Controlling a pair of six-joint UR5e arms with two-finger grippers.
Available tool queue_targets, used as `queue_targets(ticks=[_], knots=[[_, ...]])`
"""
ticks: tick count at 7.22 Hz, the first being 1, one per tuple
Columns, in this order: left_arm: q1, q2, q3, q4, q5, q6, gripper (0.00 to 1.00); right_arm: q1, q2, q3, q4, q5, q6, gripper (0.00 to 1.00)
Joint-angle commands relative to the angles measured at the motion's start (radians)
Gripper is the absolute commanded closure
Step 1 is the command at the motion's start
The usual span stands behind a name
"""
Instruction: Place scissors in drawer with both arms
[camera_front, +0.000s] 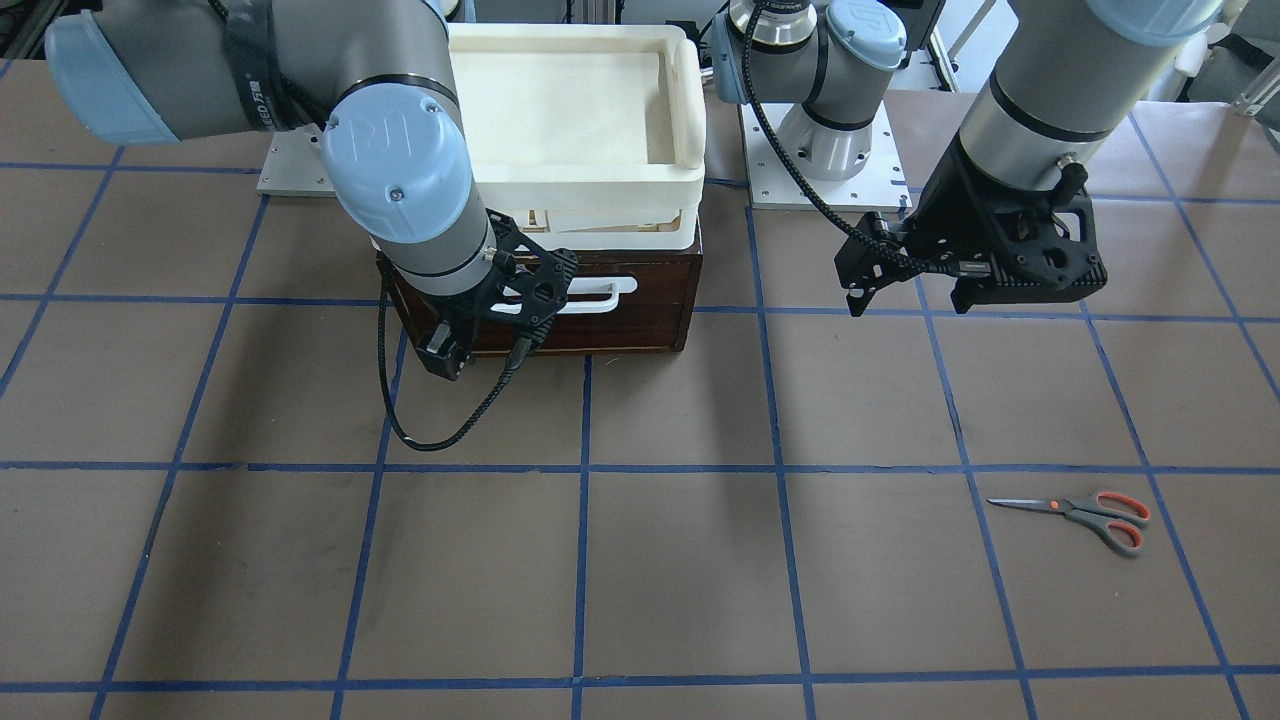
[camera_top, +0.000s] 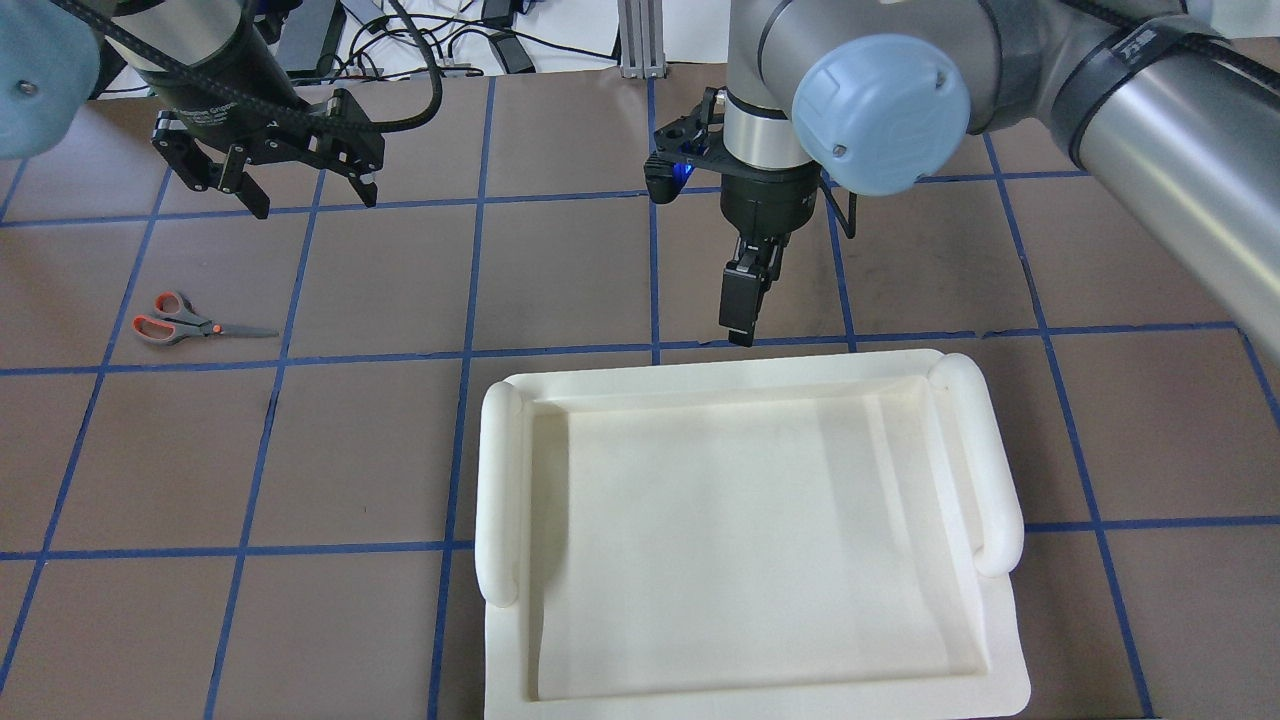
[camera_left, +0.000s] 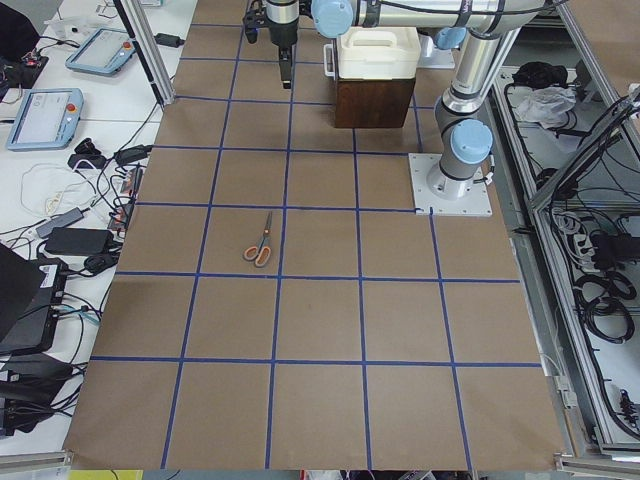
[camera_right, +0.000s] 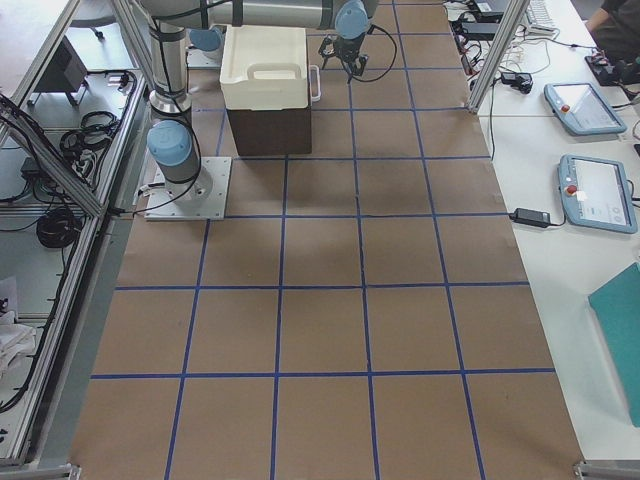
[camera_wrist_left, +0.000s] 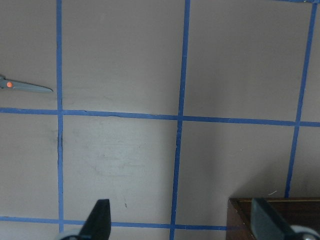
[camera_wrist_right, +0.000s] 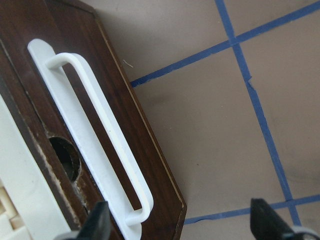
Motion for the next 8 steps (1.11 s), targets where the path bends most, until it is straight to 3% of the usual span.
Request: queue_targets(ticks=[1,4,8], knots=[[-0.004,0.0,-0.002,-0.002,0.001,-0.003,0.0,0.01,0.048,0.01,-0.047,0.002,-0.135,0.0],[-0.003,0.0,-0.002,0.0,0.001,0.003,0.0,0.072,0.089,0.005,-0.155,0.002,-0.216,0.0],[-0.004,0.023,0.005,0.002,-0.008,-0.003,0.0,0.083,0.097,0.011,-0.173,0.044,-0.25,0.0]])
